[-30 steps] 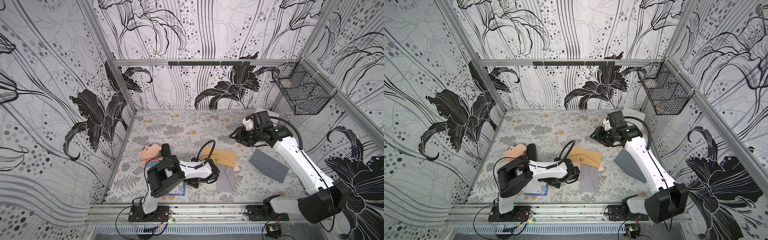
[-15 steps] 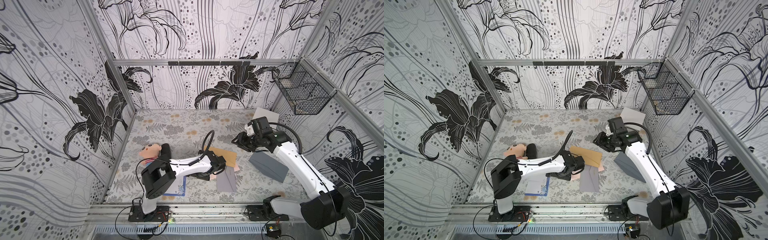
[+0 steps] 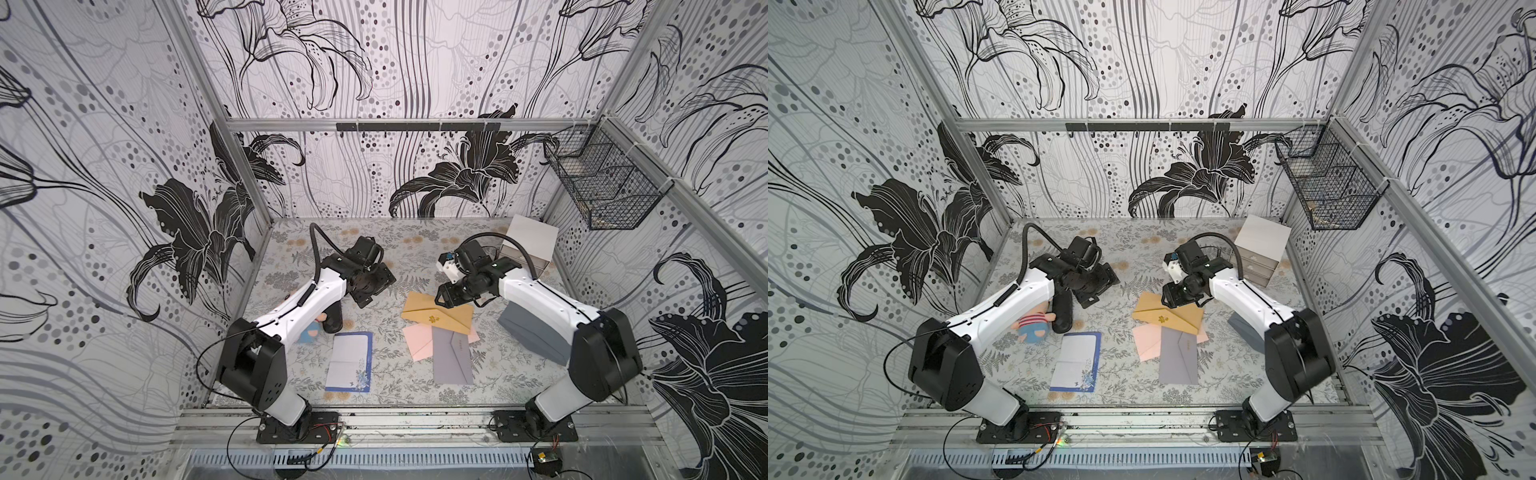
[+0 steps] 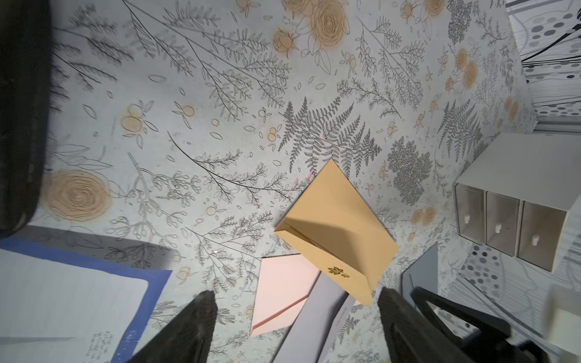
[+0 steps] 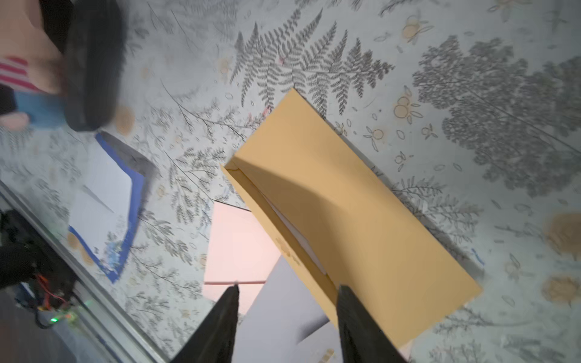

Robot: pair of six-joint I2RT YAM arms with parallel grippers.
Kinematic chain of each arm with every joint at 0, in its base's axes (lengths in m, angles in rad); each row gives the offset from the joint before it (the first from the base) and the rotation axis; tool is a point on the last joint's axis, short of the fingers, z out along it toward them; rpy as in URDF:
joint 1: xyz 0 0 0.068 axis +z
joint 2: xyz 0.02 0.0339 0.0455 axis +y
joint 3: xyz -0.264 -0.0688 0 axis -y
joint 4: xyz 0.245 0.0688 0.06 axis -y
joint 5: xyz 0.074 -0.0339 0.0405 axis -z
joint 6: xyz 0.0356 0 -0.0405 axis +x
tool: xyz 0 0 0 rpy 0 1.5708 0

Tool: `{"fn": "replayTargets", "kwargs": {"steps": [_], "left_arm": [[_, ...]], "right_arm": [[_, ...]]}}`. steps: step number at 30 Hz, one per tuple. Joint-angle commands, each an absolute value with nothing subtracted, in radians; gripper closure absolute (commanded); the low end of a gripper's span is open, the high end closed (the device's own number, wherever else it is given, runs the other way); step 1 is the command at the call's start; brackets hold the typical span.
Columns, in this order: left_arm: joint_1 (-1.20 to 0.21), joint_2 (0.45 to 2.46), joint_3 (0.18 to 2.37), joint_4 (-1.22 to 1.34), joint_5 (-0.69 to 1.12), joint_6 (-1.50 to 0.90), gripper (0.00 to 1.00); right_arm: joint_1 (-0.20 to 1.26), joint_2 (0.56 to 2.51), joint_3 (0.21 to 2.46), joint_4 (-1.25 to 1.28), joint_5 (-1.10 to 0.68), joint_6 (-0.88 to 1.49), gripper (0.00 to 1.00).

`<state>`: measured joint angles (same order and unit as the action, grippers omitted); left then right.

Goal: Take the letter paper out of the envelope
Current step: Pick up the envelope from the envelope.

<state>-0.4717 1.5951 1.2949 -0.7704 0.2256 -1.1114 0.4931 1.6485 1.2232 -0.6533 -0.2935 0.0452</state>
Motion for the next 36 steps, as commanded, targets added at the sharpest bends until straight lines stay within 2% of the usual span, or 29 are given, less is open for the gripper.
{"fn": "replayTargets", "kwargs": {"steps": [1, 8, 13, 21, 26, 30, 34, 36], "left_arm": [[-0.471, 1.644, 1.316, -0.696, 0.361, -1.114, 0.17], [-0.471, 1.699, 1.301, -0.712, 0.387, -1.052, 0.19], [-0.471, 1.734, 1.285, -0.686, 0.412, -1.031, 0.2], [-0.471, 1.766, 1.299, -0.712, 0.421, -0.989, 0.21], [-0.471, 1.771, 1.299, -0.712, 0.423, -0.983, 0.21], [-0.468, 1.775, 1.302, -0.716, 0.422, -0.978, 0.21], [-0.463, 1.775, 1.302, -0.716, 0.423, -0.978, 0.22], [-0.46, 1.773, 1.305, -0.718, 0.422, -0.976, 0.22]], "right_arm": [[0.492, 1.678, 1.251, -0.643, -0.335, -0.14, 0.47], [0.5, 1.721, 1.206, -0.631, -0.367, -0.247, 0.46], [0.515, 1.774, 1.198, -0.617, -0.295, -0.292, 0.47], [0.53, 1.838, 1.221, -0.647, -0.412, -0.318, 0.5], [0.537, 1.877, 1.222, -0.649, -0.404, -0.317, 0.53], [0.538, 1.893, 1.24, -0.653, -0.409, -0.318, 0.6], [0.552, 1.896, 1.238, -0.649, -0.387, -0.332, 0.77], [0.557, 1.885, 1.236, -0.642, -0.369, -0.341, 0.9]]}}
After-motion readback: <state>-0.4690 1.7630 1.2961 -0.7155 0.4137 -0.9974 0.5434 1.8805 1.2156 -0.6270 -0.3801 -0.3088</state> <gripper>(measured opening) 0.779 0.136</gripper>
